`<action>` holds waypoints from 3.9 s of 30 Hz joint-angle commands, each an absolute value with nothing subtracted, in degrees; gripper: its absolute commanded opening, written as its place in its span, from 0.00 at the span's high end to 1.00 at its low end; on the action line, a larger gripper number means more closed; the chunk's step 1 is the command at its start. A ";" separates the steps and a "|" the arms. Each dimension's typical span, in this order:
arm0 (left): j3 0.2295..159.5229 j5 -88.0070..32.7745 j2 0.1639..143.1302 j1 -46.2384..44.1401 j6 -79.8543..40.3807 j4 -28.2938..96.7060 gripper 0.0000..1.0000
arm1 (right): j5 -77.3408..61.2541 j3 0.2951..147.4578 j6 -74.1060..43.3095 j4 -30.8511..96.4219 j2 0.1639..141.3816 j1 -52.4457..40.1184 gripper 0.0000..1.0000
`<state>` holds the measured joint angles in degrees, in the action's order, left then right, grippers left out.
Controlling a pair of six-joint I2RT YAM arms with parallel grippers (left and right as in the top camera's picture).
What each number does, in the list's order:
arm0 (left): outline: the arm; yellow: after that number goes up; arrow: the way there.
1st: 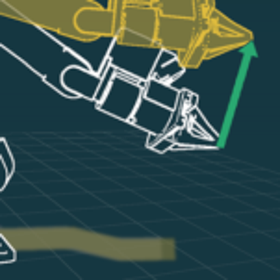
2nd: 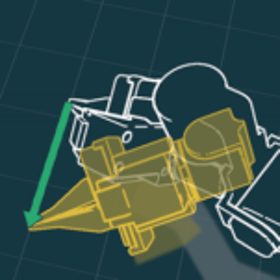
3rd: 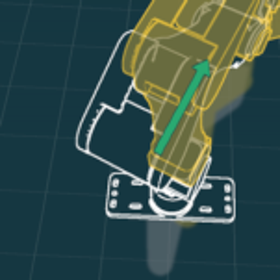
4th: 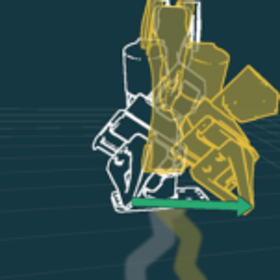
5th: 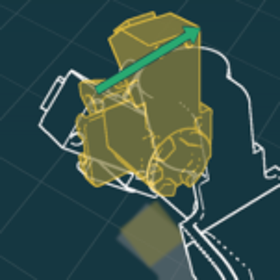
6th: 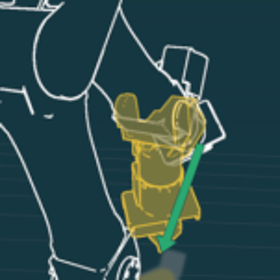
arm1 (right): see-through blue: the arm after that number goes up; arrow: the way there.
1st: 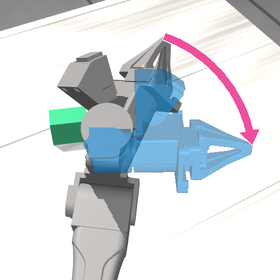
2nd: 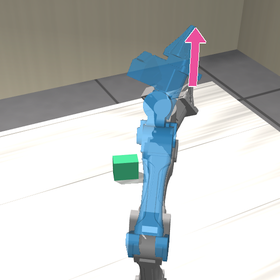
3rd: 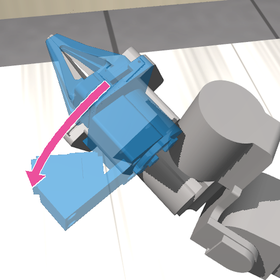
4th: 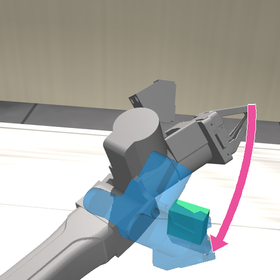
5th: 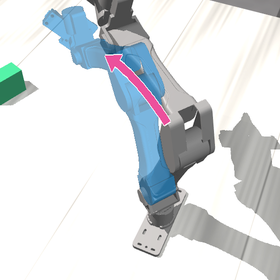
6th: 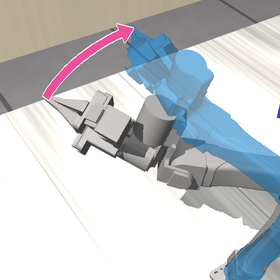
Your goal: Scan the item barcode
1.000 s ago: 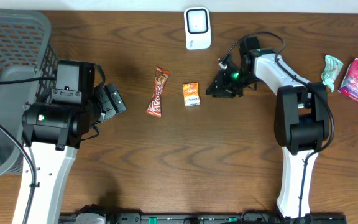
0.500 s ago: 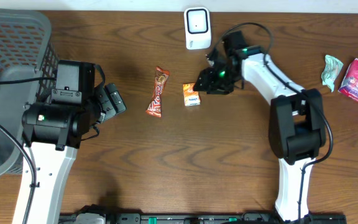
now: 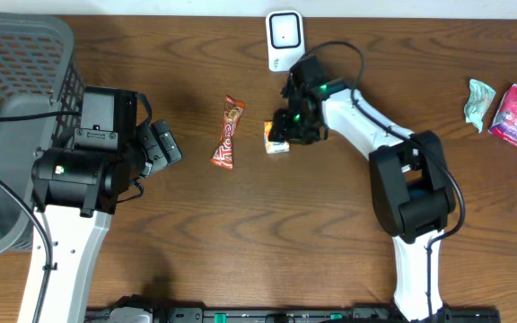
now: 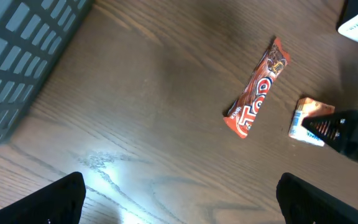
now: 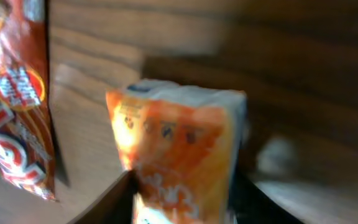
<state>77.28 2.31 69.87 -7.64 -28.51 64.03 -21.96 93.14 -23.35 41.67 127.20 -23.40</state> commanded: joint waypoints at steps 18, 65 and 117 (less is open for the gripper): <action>77.87 3.07 69.49 -7.40 -28.82 64.01 0.03 | -56.45 92.31 -8.91 42.54 125.99 -13.54 0.99; 77.87 3.05 69.49 -7.40 -28.82 64.01 0.02 | -14.48 94.52 -20.18 46.19 120.64 -14.59 0.99; 77.87 3.07 69.49 -7.40 -28.80 64.01 0.02 | 25.41 113.73 5.19 10.07 135.00 -24.86 0.99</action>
<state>77.28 2.31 69.87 -7.64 -28.53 64.03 24.12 112.22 4.21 10.22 136.00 -24.18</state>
